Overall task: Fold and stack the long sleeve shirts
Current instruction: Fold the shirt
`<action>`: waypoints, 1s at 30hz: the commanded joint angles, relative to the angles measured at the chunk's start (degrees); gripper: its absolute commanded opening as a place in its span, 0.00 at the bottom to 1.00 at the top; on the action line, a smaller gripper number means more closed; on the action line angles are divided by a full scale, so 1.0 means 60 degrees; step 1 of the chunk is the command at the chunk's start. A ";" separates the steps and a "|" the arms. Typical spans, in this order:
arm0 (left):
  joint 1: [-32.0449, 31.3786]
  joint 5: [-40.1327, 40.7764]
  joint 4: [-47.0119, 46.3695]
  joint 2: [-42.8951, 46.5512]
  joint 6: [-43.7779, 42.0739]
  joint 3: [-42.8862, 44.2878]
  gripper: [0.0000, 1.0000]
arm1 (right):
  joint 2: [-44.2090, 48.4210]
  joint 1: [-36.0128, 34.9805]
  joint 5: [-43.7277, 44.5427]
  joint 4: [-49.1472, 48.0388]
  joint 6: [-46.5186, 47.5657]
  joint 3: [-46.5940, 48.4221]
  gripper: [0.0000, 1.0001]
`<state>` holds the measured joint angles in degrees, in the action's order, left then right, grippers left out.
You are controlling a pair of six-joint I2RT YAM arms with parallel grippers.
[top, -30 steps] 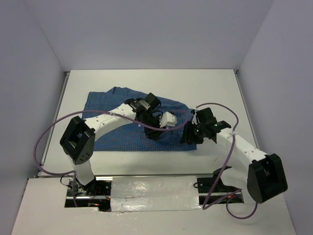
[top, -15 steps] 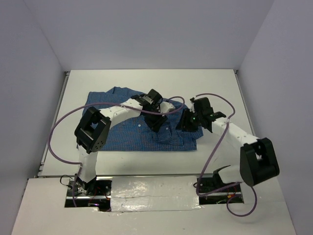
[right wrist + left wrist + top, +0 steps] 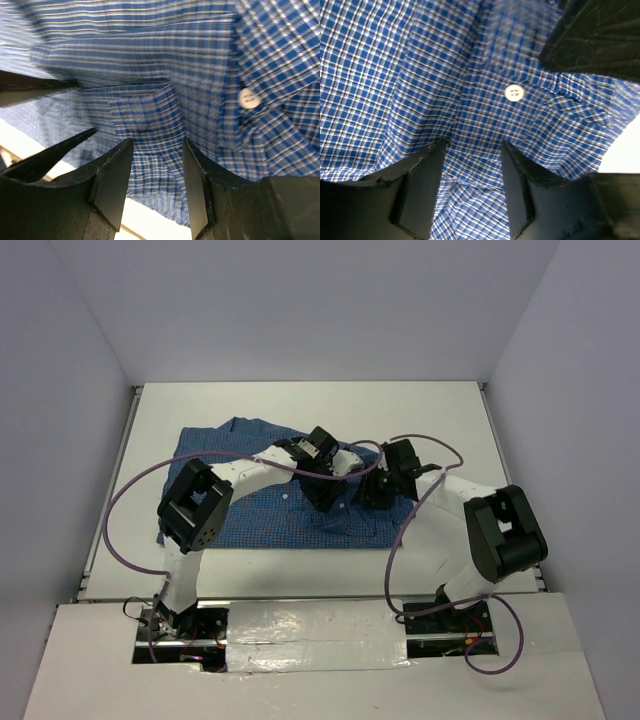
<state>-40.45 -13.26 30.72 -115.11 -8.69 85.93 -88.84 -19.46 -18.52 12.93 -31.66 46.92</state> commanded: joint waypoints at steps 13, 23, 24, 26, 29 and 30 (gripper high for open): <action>0.0032 -0.0527 -0.0038 -0.0400 0.0145 -0.0055 0.39 | -0.0517 -0.0579 0.1022 -0.0339 0.0310 0.0047 0.45; 0.0047 -0.0881 0.0593 -0.0224 0.0144 0.1014 0.00 | 0.0904 -0.0565 0.0729 -0.0762 0.0458 -0.0538 0.07; 0.0047 -0.0867 0.0607 -0.0210 0.0130 0.1088 0.00 | 0.1021 -0.0565 0.0729 -0.0778 0.0428 -0.0583 0.05; 0.0047 -0.0809 0.0549 -0.0122 0.0071 0.1176 0.00 | 0.1124 -0.0579 0.0744 -0.0836 0.0399 -0.0700 0.00; 0.0047 -0.0152 0.0432 -0.0063 -0.0017 0.1279 0.00 | 0.1314 -0.0565 0.0715 -0.0967 0.0355 -0.0773 0.00; 0.0047 0.0025 0.0330 -0.0049 -0.0075 0.1293 0.00 | 0.1330 -0.0565 0.0700 -0.1041 0.0282 -0.0759 0.00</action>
<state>-40.25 -15.40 33.36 -116.97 -8.78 91.88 -83.48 -22.35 -13.82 9.91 -29.56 42.96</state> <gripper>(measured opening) 0.027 0.017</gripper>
